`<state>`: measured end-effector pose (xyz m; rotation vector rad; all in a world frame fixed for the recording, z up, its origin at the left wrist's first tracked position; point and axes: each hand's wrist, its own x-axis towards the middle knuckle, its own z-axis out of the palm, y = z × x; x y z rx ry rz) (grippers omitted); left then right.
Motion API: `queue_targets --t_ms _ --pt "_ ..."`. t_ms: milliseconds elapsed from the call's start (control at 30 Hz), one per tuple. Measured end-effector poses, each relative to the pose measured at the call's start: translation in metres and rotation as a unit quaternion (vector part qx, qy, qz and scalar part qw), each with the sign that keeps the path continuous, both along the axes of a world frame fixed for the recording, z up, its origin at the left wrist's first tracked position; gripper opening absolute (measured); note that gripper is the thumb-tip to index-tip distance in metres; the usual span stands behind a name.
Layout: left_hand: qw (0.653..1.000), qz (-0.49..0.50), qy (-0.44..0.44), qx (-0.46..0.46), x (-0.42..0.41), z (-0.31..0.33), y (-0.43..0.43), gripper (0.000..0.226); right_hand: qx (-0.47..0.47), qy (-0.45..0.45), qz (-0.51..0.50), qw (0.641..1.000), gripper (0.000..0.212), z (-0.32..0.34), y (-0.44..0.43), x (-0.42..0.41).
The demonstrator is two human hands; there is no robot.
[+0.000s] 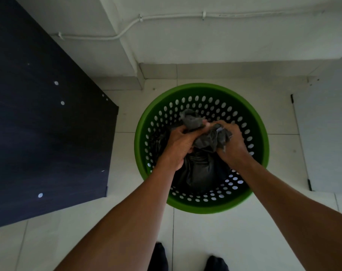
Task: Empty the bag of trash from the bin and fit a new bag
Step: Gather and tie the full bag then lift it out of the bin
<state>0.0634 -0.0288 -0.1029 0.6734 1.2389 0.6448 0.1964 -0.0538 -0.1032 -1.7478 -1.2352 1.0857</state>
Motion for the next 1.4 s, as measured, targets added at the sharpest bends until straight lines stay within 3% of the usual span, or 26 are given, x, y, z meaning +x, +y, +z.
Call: queue_targets --t_ms 67,133,300,433,533,600,667,767,867,933,967,1033,1067,1233,1300,1400 --pt "0.997 0.076 -0.001 -0.025 0.004 0.000 0.000 0.028 -0.036 0.122 -0.032 0.991 0.025 0.007 -0.001 -0.006" --pt "0.990 0.138 0.015 -0.026 0.009 -0.004 0.001 0.026 -0.037 0.141 -0.002 0.989 0.010 0.009 -0.007 -0.006" --pt "0.982 0.166 0.067 0.055 0.019 -0.011 -0.004 0.024 -0.034 0.269 0.015 0.962 0.033 0.015 -0.013 0.002" --pt "0.975 0.123 0.128 0.132 0.019 -0.012 -0.005 0.023 -0.031 0.159 -0.049 0.986 0.024 0.017 -0.012 -0.001" --pt "0.953 0.024 0.138 0.268 0.015 -0.011 -0.003 0.020 -0.032 0.128 -0.175 0.976 0.021 0.014 -0.003 -0.002" --pt "0.926 -0.049 0.140 0.348 0.009 -0.009 -0.001 0.017 -0.062 0.113 -0.207 0.970 0.021 0.011 0.006 -0.002" --pt "0.917 -0.093 0.128 0.366 0.000 -0.005 0.001 0.018 -0.106 0.081 -0.207 0.969 0.022 0.008 0.016 0.000" --pt "0.925 -0.119 0.099 0.346 -0.011 -0.002 -0.002 0.022 -0.138 0.016 -0.184 0.973 0.029 0.008 0.024 0.000" --pt "0.935 -0.074 0.100 0.333 -0.021 -0.003 -0.002 0.015 -0.122 0.030 -0.131 0.983 0.034 0.013 0.021 -0.003" --pt "0.941 -0.036 0.117 0.315 -0.026 -0.007 0.000 0.014 -0.145 0.070 -0.058 0.985 0.035 0.019 0.014 0.000" --pt "0.941 -0.031 0.133 0.309 -0.028 -0.011 0.001 0.012 -0.168 0.084 -0.012 0.982 0.025 0.023 0.011 0.004" --pt "0.945 -0.043 0.147 0.289 -0.028 -0.014 0.001 0.010 -0.207 0.042 0.114 0.971 0.009 0.033 0.010 0.012" --pt "0.951 -0.046 0.140 0.273 -0.027 -0.012 0.001 0.009 -0.221 0.017 0.154 0.963 0.014 0.034 0.012 0.015" --pt "0.982 -0.028 0.068 0.174 -0.018 0.007 0.005 0.021 -0.264 0.090 0.173 0.945 0.023 0.034 0.015 0.018" --pt "0.993 -0.032 0.040 0.107 -0.017 0.008 0.008 0.022 -0.203 0.071 0.143 0.966 0.026 0.028 0.007 0.013" --pt "0.999 -0.002 0.046 0.018 -0.013 0.010 0.013 0.022 0.016 -0.136 0.075 0.988 0.050 0.016 -0.008 0.008"
